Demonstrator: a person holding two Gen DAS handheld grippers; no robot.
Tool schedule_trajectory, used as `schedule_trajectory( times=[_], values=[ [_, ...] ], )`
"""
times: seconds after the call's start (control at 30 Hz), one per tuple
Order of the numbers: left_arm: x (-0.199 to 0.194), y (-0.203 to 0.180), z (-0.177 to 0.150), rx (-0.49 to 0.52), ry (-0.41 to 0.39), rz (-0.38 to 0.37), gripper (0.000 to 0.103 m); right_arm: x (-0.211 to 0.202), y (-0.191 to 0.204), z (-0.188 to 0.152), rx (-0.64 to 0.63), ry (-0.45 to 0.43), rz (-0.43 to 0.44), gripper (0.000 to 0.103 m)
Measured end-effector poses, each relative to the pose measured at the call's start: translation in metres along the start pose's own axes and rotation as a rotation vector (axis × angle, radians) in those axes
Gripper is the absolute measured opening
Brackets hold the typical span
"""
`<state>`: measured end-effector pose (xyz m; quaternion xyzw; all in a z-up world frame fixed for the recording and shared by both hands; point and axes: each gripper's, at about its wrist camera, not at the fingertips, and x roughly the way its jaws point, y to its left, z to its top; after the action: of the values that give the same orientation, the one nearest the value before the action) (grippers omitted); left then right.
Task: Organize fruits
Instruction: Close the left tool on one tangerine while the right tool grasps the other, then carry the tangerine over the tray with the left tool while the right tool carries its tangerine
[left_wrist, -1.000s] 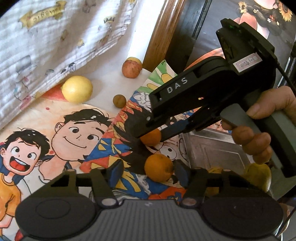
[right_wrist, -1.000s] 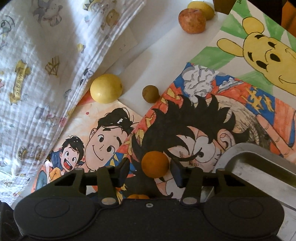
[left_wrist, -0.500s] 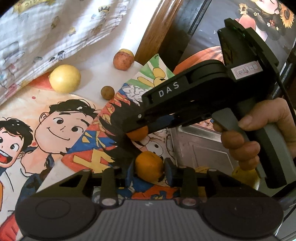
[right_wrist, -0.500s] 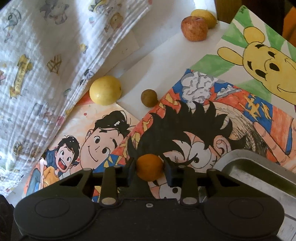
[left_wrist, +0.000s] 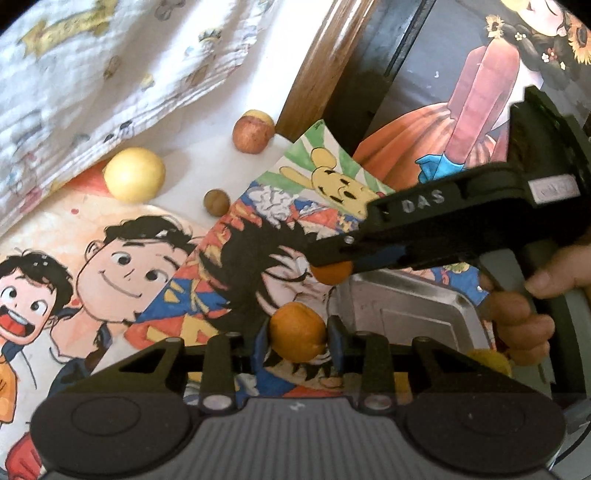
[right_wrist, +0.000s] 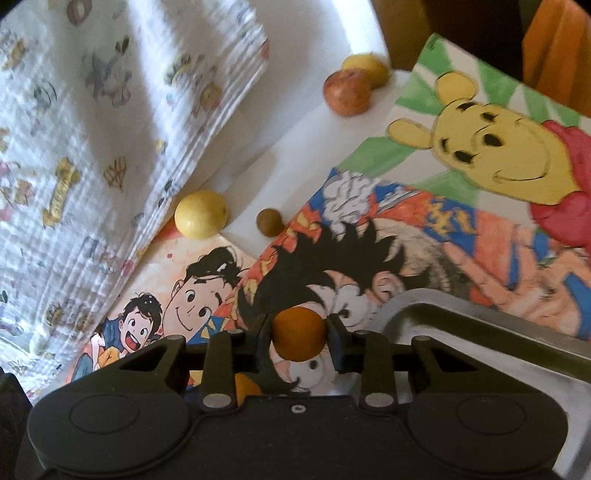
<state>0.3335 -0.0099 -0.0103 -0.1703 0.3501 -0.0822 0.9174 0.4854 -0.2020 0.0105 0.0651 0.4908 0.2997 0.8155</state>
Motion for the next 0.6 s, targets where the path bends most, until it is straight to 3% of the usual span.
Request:
schedule_trajectory(
  times=[0.3,0.6],
  values=[
    [0.014,-0.036,0.014,0.088,-0.019,-0.023,0.037,-0.057,-0.031,-0.015,0.025,-0.138,-0.077,0.034],
    [0.043,-0.077,0.019,0.222,0.018,-0.019,0.037,-0.082,-0.083,-0.039,0.182,-0.200,-0.116,0.034]
  ],
)
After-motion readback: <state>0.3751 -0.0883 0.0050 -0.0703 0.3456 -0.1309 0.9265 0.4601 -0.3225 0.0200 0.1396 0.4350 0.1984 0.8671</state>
